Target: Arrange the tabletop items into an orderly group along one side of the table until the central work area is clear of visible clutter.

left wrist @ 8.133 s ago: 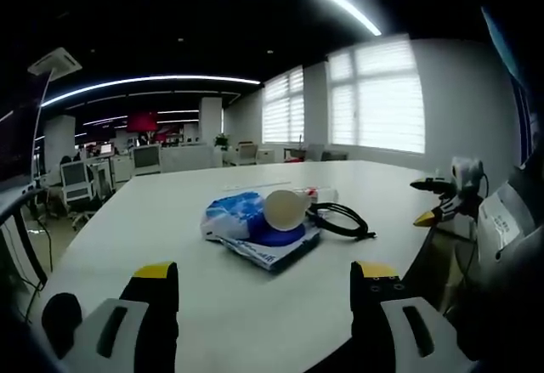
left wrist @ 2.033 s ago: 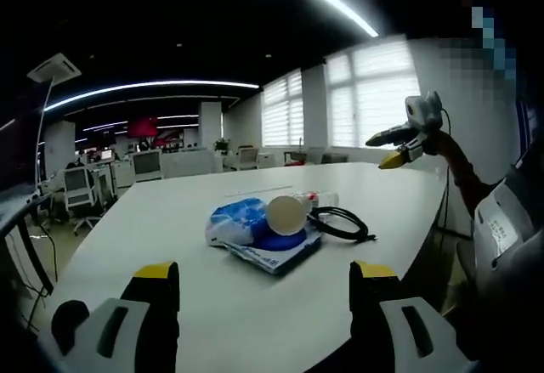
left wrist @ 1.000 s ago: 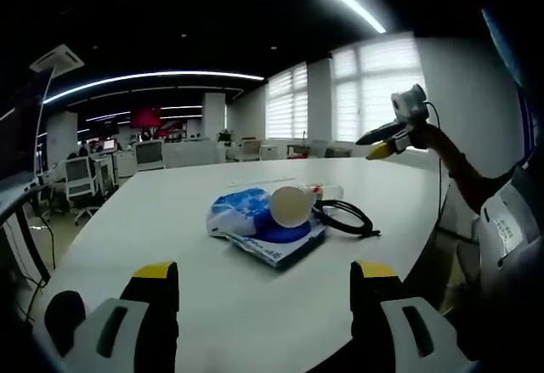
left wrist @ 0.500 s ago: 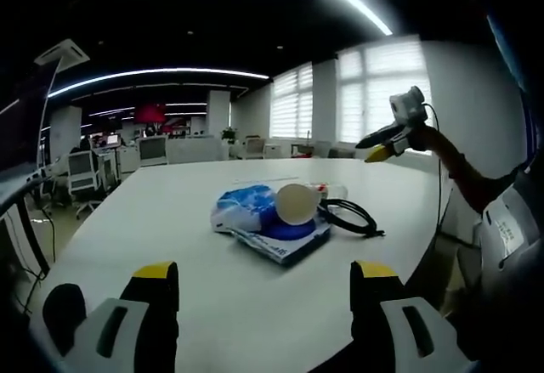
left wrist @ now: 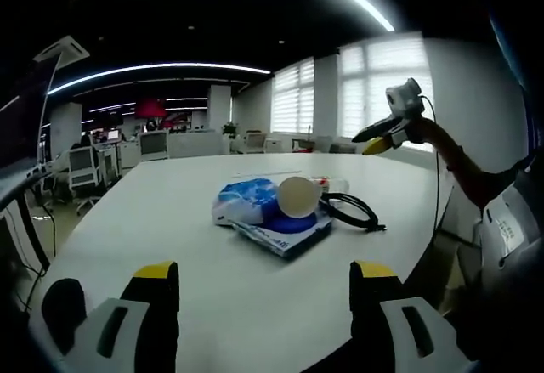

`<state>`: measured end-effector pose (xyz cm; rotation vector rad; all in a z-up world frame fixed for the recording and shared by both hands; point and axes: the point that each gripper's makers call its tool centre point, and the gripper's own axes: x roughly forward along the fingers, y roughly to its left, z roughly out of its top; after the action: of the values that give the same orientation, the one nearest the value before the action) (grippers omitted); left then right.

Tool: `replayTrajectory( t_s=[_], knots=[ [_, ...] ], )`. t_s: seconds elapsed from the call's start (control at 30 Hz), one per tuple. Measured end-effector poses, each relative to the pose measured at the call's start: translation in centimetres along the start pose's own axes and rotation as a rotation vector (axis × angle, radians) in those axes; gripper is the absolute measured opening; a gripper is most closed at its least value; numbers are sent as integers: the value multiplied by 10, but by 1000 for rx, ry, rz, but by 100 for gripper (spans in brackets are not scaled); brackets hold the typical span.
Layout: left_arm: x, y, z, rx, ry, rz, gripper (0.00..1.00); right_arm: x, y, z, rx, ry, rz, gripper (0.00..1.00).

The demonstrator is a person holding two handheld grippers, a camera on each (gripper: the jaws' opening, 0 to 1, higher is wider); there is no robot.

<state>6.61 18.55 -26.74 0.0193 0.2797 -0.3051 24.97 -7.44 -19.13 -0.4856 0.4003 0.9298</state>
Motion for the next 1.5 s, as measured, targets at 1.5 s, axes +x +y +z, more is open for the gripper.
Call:
replayTrajectory(
  t_s=[1.5],
  knots=[
    [-2,7,2,0,4,0,82,69,-4,14,0,97,50,49]
  ],
)
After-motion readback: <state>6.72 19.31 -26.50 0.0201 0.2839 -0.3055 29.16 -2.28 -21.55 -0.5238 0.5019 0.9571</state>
